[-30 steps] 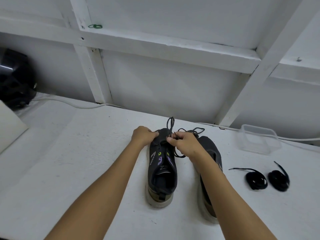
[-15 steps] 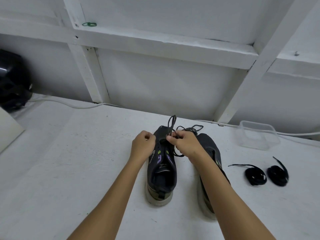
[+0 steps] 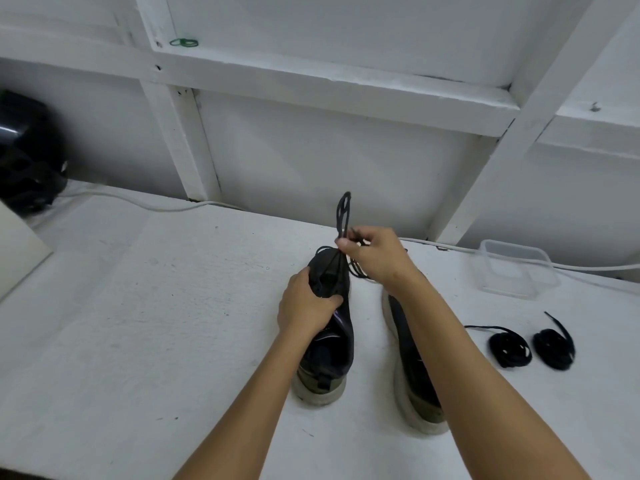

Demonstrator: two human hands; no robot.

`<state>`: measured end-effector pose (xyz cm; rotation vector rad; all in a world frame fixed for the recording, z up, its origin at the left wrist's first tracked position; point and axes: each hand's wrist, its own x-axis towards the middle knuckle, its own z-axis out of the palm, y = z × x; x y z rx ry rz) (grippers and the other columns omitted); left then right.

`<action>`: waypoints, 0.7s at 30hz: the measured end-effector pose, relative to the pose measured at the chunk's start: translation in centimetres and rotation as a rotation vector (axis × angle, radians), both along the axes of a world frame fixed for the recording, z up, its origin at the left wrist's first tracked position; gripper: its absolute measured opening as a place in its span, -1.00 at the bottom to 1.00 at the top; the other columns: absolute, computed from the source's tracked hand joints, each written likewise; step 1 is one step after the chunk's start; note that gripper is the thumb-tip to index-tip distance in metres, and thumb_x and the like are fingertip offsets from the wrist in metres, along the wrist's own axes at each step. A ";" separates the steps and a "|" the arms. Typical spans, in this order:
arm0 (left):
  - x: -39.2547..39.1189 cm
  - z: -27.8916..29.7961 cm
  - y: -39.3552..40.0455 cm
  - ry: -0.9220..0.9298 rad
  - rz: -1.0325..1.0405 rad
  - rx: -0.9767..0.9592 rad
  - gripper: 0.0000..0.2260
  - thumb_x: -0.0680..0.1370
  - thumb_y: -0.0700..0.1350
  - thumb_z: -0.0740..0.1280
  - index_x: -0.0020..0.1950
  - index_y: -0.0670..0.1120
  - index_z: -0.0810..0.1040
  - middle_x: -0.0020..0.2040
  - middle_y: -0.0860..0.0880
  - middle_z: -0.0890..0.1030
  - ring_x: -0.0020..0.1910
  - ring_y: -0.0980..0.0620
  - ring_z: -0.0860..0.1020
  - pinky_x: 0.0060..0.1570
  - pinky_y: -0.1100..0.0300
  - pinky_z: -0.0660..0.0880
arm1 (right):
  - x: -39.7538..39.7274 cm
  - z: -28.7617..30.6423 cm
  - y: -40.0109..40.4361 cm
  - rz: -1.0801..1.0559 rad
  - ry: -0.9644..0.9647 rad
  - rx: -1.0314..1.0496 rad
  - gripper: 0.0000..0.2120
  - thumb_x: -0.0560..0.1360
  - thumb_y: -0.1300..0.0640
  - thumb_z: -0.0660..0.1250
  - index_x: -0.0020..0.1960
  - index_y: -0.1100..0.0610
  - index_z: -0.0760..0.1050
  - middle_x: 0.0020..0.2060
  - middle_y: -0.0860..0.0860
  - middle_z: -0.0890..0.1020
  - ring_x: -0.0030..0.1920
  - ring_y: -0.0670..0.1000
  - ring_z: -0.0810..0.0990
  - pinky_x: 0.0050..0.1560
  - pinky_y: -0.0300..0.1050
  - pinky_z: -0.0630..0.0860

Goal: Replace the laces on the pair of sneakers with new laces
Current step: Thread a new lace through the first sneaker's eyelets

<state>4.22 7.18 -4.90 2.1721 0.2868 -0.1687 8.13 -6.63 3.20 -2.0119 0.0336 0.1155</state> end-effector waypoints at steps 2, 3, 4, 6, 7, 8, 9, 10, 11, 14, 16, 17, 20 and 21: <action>-0.1 0.0 0.1 0.016 0.000 -0.005 -0.40 0.35 0.12 0.49 0.37 0.07 0.45 0.23 0.08 0.55 0.15 -0.03 0.56 0.11 -0.04 0.56 | 0.3 1.5 0.1 -0.024 -0.060 0.071 -0.89 0.55 0.10 0.45 -0.08 0.14 0.65 -0.28 -0.11 0.60 -0.34 -0.21 0.49 -0.19 -0.36 0.44; -0.1 0.0 0.1 0.021 -0.001 -0.006 -0.39 0.35 0.12 0.49 0.38 0.06 0.44 0.24 0.08 0.55 0.16 -0.03 0.56 0.12 -0.05 0.56 | 0.4 2.3 0.1 -0.036 -0.094 0.097 -0.89 0.56 0.11 0.45 -0.13 0.12 0.64 -0.33 -0.15 0.57 -0.34 -0.20 0.47 -0.18 -0.33 0.41; -0.1 0.0 0.1 0.027 -0.002 -0.007 -0.38 0.36 0.12 0.49 0.39 0.06 0.44 0.26 0.08 0.55 0.17 -0.03 0.56 0.13 -0.06 0.56 | 0.4 3.2 0.1 -0.045 -0.128 0.121 -0.85 0.56 0.12 0.44 -0.18 0.10 0.61 -0.39 -0.19 0.53 -0.36 -0.20 0.44 -0.22 -0.34 0.38; -0.1 0.0 0.1 0.034 -0.005 -0.009 -0.36 0.36 0.12 0.50 0.41 0.05 0.43 0.28 0.08 0.54 0.20 -0.03 0.55 0.15 -0.08 0.56 | 0.2 4.9 0.1 -0.059 -0.198 0.153 -0.79 0.58 0.13 0.42 -0.24 0.05 0.56 -0.48 -0.23 0.46 -0.44 -0.22 0.36 -0.34 -0.40 0.32; -0.1 0.0 0.1 0.037 -0.004 -0.012 -0.34 0.35 0.13 0.49 0.42 0.05 0.43 0.29 0.08 0.53 0.21 -0.03 0.55 0.16 -0.08 0.56 | 0.2 5.7 0.1 -0.060 -0.229 0.157 -0.76 0.58 0.13 0.42 -0.26 0.03 0.54 -0.50 -0.23 0.44 -0.46 -0.22 0.34 -0.37 -0.41 0.30; -0.1 0.1 0.1 0.040 -0.004 -0.015 -0.33 0.34 0.14 0.49 0.43 0.05 0.42 0.30 0.07 0.53 0.21 -0.03 0.55 0.16 -0.09 0.56 | 0.2 6.1 0.1 -0.059 -0.254 0.152 -0.76 0.58 0.13 0.42 -0.27 0.03 0.54 -0.49 -0.23 0.45 -0.45 -0.22 0.34 -0.37 -0.41 0.31; 0.0 0.0 0.2 0.045 -0.003 -0.016 -0.31 0.34 0.15 0.48 0.44 0.05 0.41 0.32 0.07 0.53 0.23 -0.03 0.54 0.18 -0.09 0.56 | 0.2 6.5 0.2 -0.056 -0.272 0.143 -0.77 0.57 0.12 0.42 -0.26 0.02 0.55 -0.47 -0.23 0.47 -0.43 -0.22 0.37 -0.35 -0.41 0.33; 0.0 0.0 0.2 0.048 -0.004 -0.013 -0.30 0.35 0.14 0.49 0.46 0.04 0.40 0.33 0.06 0.52 0.24 -0.03 0.54 0.19 -0.09 0.55 | 0.3 6.7 0.3 -0.050 -0.282 0.134 -0.77 0.57 0.12 0.43 -0.26 0.02 0.56 -0.46 -0.24 0.49 -0.41 -0.23 0.39 -0.33 -0.42 0.34; 0.0 -0.1 0.2 0.048 -0.004 -0.005 -0.29 0.37 0.13 0.49 0.48 0.03 0.38 0.35 0.06 0.51 0.26 -0.04 0.53 0.20 -0.09 0.54 | 0.4 6.8 0.5 -0.046 -0.281 0.126 -0.78 0.57 0.12 0.43 -0.26 0.02 0.56 -0.46 -0.24 0.50 -0.41 -0.23 0.40 -0.32 -0.42 0.35; 0.2 -0.3 0.2 0.049 -0.006 0.018 -0.28 0.41 0.11 0.50 0.51 0.00 0.35 0.40 0.04 0.47 0.30 -0.05 0.50 0.24 -0.07 0.52 | 0.6 6.7 0.6 -0.047 -0.265 0.129 -0.80 0.58 0.12 0.42 -0.23 0.02 0.57 -0.48 -0.27 0.50 -0.42 -0.25 0.41 -0.33 -0.44 0.33; 0.3 -0.4 0.1 0.052 -0.011 0.037 -0.29 0.42 0.11 0.50 0.51 -0.01 0.35 0.41 0.04 0.46 0.31 -0.05 0.50 0.24 -0.06 0.51 | 0.7 6.7 0.8 -0.062 -0.263 0.141 -0.80 0.58 0.13 0.41 -0.22 0.01 0.58 -0.45 -0.26 0.51 -0.42 -0.26 0.42 -0.31 -0.45 0.34; 0.3 -0.4 0.1 0.056 -0.015 0.044 -0.30 0.42 0.11 0.49 0.51 -0.01 0.36 0.40 0.03 0.46 0.30 -0.06 0.50 0.23 -0.06 0.51 | 0.7 6.8 0.8 -0.071 -0.265 0.145 -0.81 0.58 0.13 0.41 -0.21 0.02 0.59 -0.41 -0.24 0.52 -0.41 -0.26 0.42 -0.30 -0.45 0.35; 0.5 -0.2 0.1 0.072 -0.035 0.070 -0.32 0.41 0.13 0.48 0.49 0.00 0.38 0.39 0.03 0.47 0.29 -0.06 0.51 0.23 -0.09 0.52 | 0.7 6.8 1.1 -0.075 -0.273 0.140 -0.86 0.58 0.13 0.42 -0.16 0.07 0.60 -0.32 -0.11 0.55 -0.37 -0.23 0.44 -0.29 -0.43 0.38; 0.5 -0.1 0.1 0.080 -0.042 0.076 -0.32 0.41 0.13 0.47 0.49 0.00 0.39 0.38 0.02 0.47 0.28 -0.06 0.51 0.22 -0.09 0.53 | 0.6 6.8 1.1 -0.067 -0.268 0.130 -0.87 0.58 0.13 0.41 -0.15 0.09 0.61 -0.32 -0.11 0.55 -0.38 -0.23 0.43 -0.30 -0.43 0.38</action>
